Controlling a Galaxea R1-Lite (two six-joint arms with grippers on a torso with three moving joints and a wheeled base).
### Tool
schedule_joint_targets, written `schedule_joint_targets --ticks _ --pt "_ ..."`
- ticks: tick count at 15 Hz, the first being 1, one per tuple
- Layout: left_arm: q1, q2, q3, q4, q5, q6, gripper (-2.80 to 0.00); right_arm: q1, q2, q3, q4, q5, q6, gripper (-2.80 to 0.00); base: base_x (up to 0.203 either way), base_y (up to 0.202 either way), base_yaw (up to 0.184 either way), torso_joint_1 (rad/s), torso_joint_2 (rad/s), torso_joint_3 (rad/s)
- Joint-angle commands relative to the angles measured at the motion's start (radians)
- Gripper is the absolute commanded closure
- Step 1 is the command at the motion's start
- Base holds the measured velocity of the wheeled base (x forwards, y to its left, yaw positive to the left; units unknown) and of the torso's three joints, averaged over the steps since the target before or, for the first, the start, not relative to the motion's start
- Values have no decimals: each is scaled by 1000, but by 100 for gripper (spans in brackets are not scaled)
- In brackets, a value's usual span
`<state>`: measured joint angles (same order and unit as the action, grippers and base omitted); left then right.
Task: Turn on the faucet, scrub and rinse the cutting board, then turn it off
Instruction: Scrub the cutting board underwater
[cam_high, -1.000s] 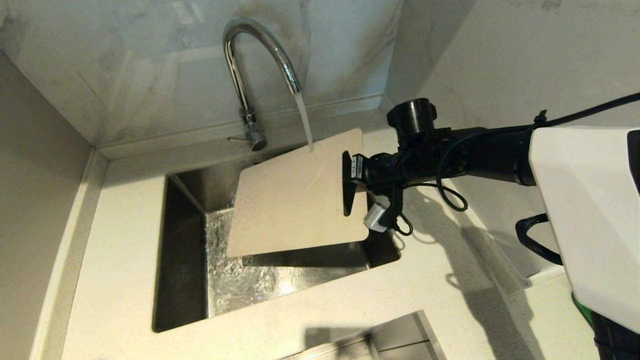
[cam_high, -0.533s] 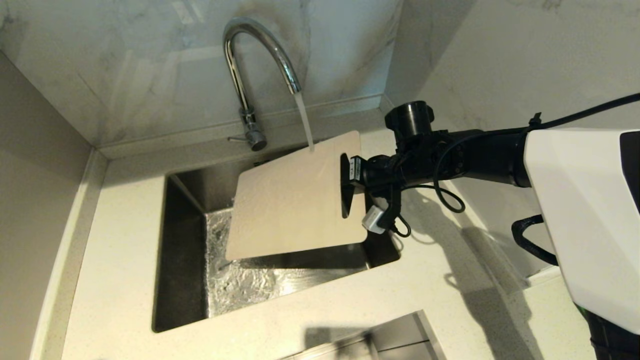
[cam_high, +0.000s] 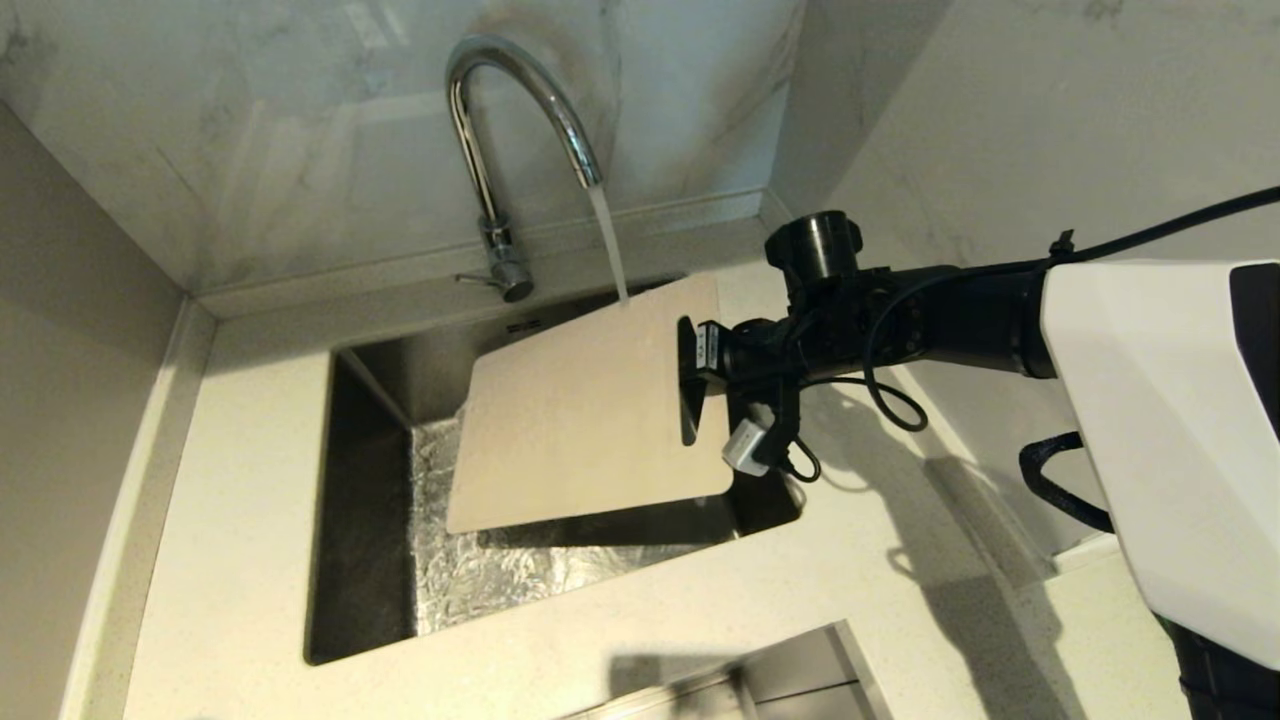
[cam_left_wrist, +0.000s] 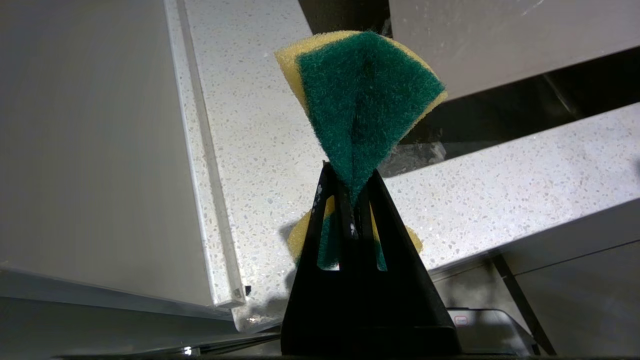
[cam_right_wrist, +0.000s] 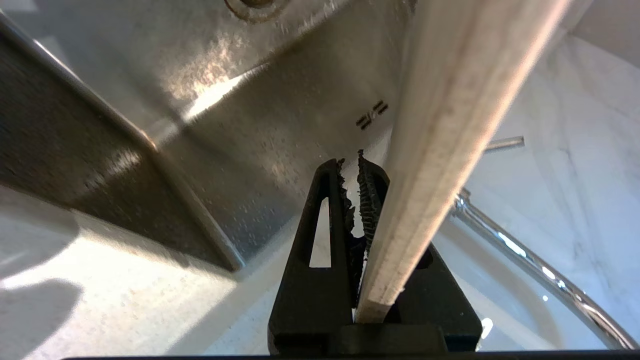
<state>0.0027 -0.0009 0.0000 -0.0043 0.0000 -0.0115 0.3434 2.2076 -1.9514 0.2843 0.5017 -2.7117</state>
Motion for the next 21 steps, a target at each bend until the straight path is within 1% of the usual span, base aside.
schedule_joint_targets --ticks 1,6,9,13,15,21 --pt "-1 1 2 0 0 -1 0 8 -39 40 1 3 -16 0 0 0 0 0 0 0" --pt "0 1 2 0 0 -1 0 29 -155 115 1 3 -12 0 0 0 0 0 0 0" --pt "-1 1 2 0 0 -1 0 33 -224 205 -8 6 7 0 0 0 0 0 0 0" --pt "0 1 2 0 0 -1 0 52 -325 362 -155 4 78 0 0 0 0 0 0 0" --pt "0 1 2 0 0 -1 0 52 -343 388 -169 5 87 0 0 0 0 0 0 0" --pt "-1 1 1 0 0 1 0 52 -342 402 -171 6 89 0 0 0 0 0 0 0"
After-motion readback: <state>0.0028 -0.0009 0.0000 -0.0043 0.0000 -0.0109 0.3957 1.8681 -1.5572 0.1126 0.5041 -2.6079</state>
